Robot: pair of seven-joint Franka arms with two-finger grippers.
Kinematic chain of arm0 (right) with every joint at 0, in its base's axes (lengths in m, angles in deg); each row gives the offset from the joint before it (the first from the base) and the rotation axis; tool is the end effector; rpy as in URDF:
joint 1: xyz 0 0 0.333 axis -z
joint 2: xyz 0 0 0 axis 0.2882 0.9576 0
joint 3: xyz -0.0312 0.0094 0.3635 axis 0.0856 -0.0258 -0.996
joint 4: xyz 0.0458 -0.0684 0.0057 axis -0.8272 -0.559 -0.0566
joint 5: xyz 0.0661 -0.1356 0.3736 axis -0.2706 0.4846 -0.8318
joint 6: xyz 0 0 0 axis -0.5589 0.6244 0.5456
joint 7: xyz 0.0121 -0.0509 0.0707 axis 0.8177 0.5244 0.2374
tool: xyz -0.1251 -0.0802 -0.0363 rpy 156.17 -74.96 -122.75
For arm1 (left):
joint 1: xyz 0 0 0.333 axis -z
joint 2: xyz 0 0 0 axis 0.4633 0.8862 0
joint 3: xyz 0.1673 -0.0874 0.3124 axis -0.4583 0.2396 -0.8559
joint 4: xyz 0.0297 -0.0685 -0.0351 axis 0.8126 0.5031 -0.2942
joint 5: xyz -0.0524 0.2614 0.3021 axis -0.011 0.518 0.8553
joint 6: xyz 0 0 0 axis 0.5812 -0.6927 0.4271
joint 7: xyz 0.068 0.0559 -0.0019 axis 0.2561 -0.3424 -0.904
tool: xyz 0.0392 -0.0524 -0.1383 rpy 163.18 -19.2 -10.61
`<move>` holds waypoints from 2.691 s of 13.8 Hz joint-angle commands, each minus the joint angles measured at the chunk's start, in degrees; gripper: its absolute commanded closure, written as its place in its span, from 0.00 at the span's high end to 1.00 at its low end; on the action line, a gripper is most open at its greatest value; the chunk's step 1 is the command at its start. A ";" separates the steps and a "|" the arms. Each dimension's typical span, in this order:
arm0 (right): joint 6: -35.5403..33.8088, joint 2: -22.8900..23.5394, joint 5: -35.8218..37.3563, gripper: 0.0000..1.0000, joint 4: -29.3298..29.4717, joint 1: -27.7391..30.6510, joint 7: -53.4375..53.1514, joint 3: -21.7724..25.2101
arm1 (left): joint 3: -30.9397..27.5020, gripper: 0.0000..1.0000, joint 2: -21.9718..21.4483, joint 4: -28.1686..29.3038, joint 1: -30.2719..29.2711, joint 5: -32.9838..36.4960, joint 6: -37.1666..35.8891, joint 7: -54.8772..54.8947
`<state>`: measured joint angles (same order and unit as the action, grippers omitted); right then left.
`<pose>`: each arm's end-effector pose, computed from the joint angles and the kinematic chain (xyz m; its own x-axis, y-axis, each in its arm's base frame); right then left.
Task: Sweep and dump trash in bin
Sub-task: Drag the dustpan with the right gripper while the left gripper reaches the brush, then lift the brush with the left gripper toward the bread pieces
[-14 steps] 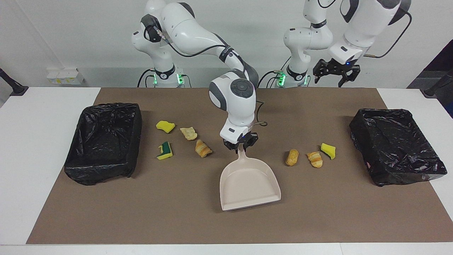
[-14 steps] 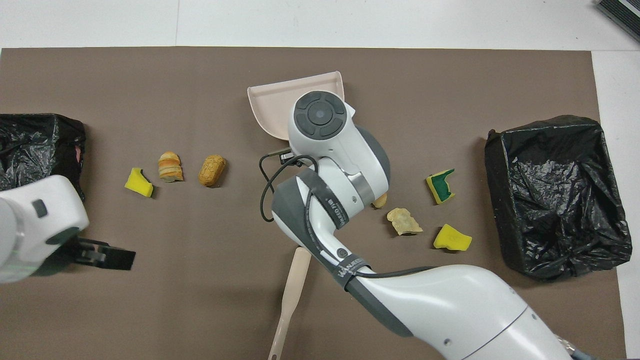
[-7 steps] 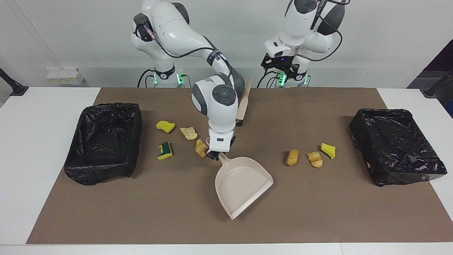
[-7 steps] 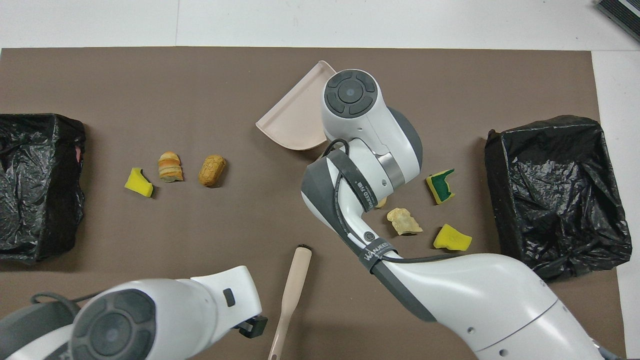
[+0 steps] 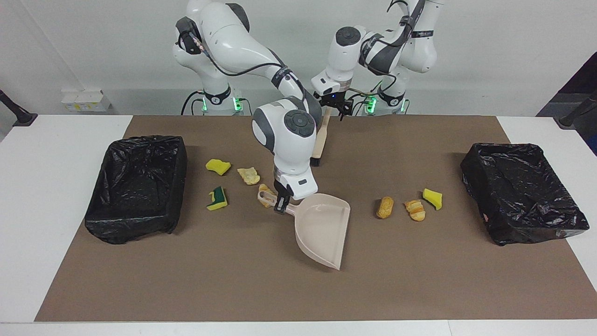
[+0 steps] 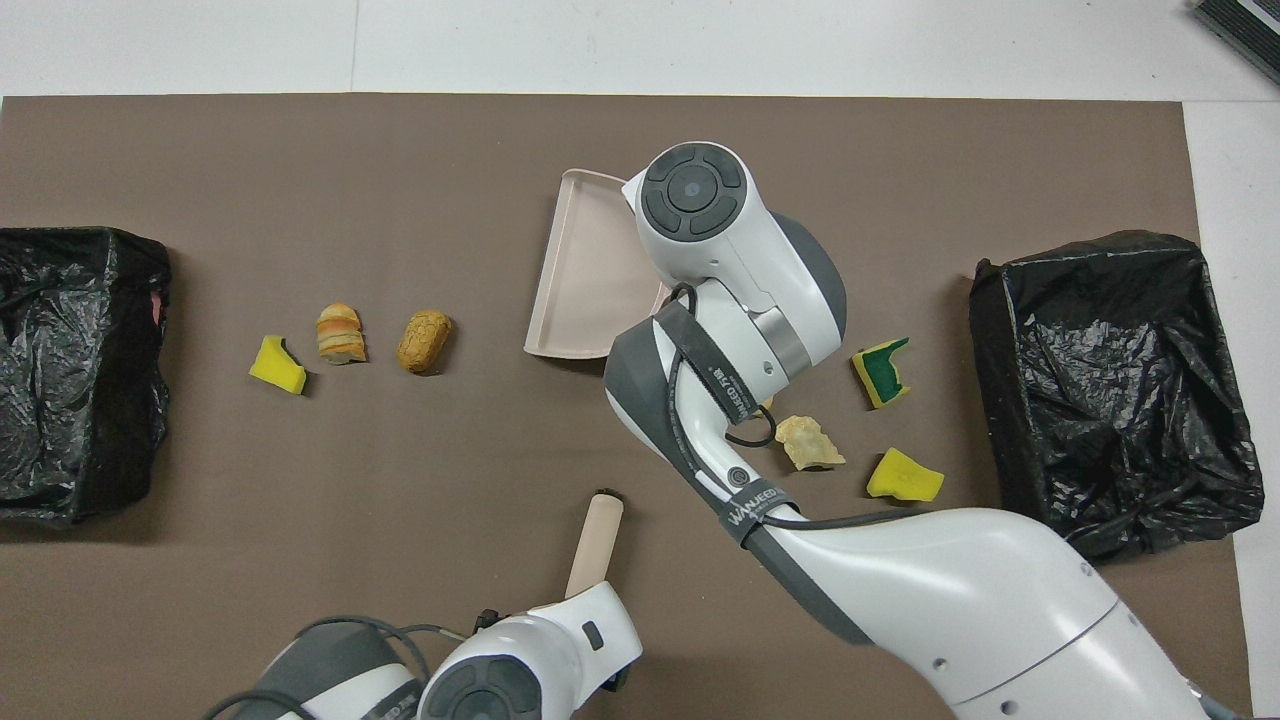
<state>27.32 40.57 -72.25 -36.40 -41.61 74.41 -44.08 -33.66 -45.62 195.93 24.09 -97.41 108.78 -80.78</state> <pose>0.6829 0.3416 0.3768 0.1890 0.9719 -0.1402 0.9798 -0.1772 0.0928 0.2540 -0.3485 0.3701 0.9327 -0.3513 -0.0822 -0.3465 -0.9356 0.0672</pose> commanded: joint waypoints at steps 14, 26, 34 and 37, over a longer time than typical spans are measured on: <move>-4.05 -1.34 2.09 0.00 -1.20 -0.45 15.88 -1.82 | -1.55 0.00 0.42 1.15 3.86 -0.31 -7.33 0.71; -1.68 -0.28 2.54 0.00 -3.22 -2.30 14.65 -1.74 | -1.98 0.00 -12.61 -6.05 -35.20 1.44 -34.69 15.74; -0.98 -0.02 2.45 0.00 -3.40 -2.04 14.38 -1.82 | -2.07 0.00 2.43 -18.20 -54.77 7.51 -28.26 25.32; -0.71 0.07 2.36 0.00 -3.49 -2.30 14.12 -1.82 | -1.98 0.00 6.81 -18.02 -56.00 7.69 -26.78 25.41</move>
<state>25.26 40.54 -70.70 -39.08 -44.14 88.58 -45.36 -36.58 -42.24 179.02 -30.70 -90.63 80.85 -56.08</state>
